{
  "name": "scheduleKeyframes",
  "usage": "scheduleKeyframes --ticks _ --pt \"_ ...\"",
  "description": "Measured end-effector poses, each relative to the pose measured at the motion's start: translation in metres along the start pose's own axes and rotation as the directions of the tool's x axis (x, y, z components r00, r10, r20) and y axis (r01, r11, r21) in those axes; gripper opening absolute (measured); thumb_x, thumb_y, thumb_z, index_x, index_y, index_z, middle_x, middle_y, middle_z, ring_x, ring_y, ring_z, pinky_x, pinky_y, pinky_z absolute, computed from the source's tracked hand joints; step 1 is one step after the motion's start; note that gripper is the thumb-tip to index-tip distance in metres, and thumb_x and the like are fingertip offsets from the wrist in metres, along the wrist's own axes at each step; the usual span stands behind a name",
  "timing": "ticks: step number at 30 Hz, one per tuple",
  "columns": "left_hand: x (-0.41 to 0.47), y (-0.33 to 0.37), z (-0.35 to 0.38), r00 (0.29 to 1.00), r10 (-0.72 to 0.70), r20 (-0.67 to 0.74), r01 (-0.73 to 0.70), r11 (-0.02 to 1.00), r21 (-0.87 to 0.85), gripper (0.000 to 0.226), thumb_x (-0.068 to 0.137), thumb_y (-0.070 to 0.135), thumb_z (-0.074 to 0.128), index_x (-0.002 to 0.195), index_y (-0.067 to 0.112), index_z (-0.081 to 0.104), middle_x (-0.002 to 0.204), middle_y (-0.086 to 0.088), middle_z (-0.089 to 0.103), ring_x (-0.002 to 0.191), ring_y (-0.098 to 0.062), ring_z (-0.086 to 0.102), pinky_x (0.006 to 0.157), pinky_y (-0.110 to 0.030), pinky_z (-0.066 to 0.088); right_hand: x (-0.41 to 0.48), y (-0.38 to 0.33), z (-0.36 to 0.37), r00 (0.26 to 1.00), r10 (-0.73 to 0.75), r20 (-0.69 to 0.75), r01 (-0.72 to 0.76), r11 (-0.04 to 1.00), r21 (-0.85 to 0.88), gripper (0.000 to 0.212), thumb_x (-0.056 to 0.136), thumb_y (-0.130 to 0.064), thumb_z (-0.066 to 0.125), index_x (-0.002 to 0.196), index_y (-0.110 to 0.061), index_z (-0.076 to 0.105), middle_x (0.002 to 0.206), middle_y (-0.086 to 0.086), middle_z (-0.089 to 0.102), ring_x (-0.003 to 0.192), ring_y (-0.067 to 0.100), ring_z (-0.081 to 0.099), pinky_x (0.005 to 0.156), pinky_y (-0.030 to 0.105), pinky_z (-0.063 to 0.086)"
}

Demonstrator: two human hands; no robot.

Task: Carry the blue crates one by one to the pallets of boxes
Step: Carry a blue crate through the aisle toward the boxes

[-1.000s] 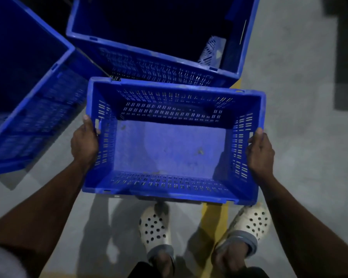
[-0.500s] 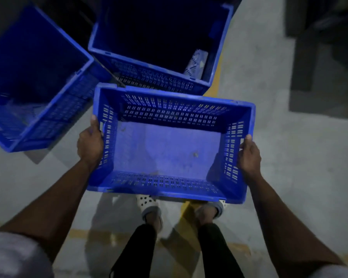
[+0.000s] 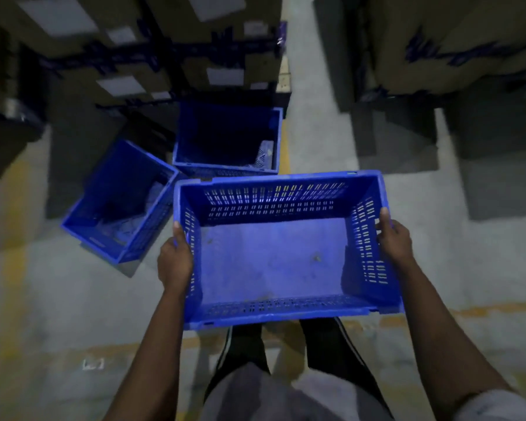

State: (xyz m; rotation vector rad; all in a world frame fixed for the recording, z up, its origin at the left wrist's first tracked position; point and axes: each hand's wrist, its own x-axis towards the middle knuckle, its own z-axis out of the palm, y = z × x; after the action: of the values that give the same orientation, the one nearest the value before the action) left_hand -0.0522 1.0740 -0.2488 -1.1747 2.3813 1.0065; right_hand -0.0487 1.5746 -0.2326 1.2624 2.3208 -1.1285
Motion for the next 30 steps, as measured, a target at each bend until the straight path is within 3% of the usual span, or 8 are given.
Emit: scheduleKeyframes --ticks 5,9,16,21,25,28,30 --pt "-0.028 0.047 -0.027 0.995 0.039 0.089 -0.041 0.999 0.017 0.122 0.093 0.105 0.010 0.119 0.008 0.079 0.122 -0.024 0.078 0.110 -0.045 0.073 0.094 -0.053 0.056 -0.031 -0.013 -0.068 0.996 0.023 -0.086 -0.016 0.996 0.082 0.100 0.079 -0.108 0.043 0.089 -0.013 0.075 0.085 0.013 0.077 0.084 0.043 0.075 0.086 0.061 0.064" --pt "-0.053 0.100 -0.030 0.979 0.177 0.103 -0.180 0.983 0.024 0.105 0.108 0.088 0.016 0.139 0.007 0.075 0.141 -0.029 0.072 0.127 -0.049 0.069 0.099 -0.052 0.050 -0.053 -0.013 -0.113 0.984 0.069 -0.164 -0.045 0.988 0.150 0.100 0.078 -0.109 0.042 0.092 -0.016 0.077 0.085 0.011 0.077 0.077 0.037 0.074 0.082 0.054 0.063" --pt "-0.082 0.203 0.011 0.937 0.302 0.176 -0.318 0.945 0.074 0.112 0.103 0.095 0.019 0.127 0.001 0.076 0.136 -0.030 0.073 0.121 -0.051 0.070 0.099 -0.055 0.055 -0.062 0.023 -0.183 0.938 0.179 -0.296 -0.100 0.960 0.263 0.102 0.082 -0.105 0.037 0.098 -0.012 0.075 0.088 0.010 0.077 0.080 0.035 0.075 0.080 0.047 0.060" --pt "-0.126 0.281 0.068 0.892 0.380 0.246 -0.411 0.907 0.089 0.102 0.105 0.091 0.023 0.125 0.006 0.076 0.128 -0.025 0.075 0.112 -0.047 0.071 0.094 -0.052 0.055 -0.058 0.059 -0.229 0.890 0.280 -0.359 -0.147 0.923 0.355 0.088 0.094 -0.095 0.037 0.101 -0.015 0.074 0.098 0.010 0.076 0.087 0.033 0.072 0.080 0.043 0.055" --pt "-0.172 0.322 0.121 0.840 0.450 0.304 -0.499 0.860 0.104 0.092 0.107 0.089 0.023 0.117 0.014 0.074 0.119 -0.017 0.073 0.101 -0.039 0.067 0.090 -0.048 0.053 -0.053 0.096 -0.258 0.845 0.368 -0.388 -0.190 0.885 0.425 0.089 0.095 -0.096 0.031 0.104 -0.018 0.072 0.099 0.009 0.075 0.087 0.033 0.073 0.081 0.043 0.056" --pt "-0.197 0.347 0.165 0.800 0.489 0.348 -0.549 0.830 0.095 0.107 0.097 0.100 0.018 0.116 0.014 0.078 0.125 -0.021 0.076 0.109 -0.044 0.073 0.098 -0.055 0.059 -0.052 0.127 -0.280 0.792 0.444 -0.419 -0.214 0.845 0.491 0.087 0.097 -0.094 0.030 0.105 -0.017 0.071 0.100 0.008 0.075 0.084 0.030 0.073 0.078 0.041 0.055" --pt "-0.213 0.363 0.194 0.756 0.517 0.402 -0.594 0.800 0.090 0.111 0.093 0.104 0.018 0.105 0.010 0.078 0.115 -0.021 0.078 0.104 -0.044 0.074 0.096 -0.055 0.061 -0.052 0.147 -0.293 0.749 0.496 -0.440 -0.233 0.818 0.525 0.086 0.100 -0.091 0.030 0.108 -0.016 0.071 0.101 0.010 0.074 0.086 0.031 0.072 0.077 0.039 0.051"
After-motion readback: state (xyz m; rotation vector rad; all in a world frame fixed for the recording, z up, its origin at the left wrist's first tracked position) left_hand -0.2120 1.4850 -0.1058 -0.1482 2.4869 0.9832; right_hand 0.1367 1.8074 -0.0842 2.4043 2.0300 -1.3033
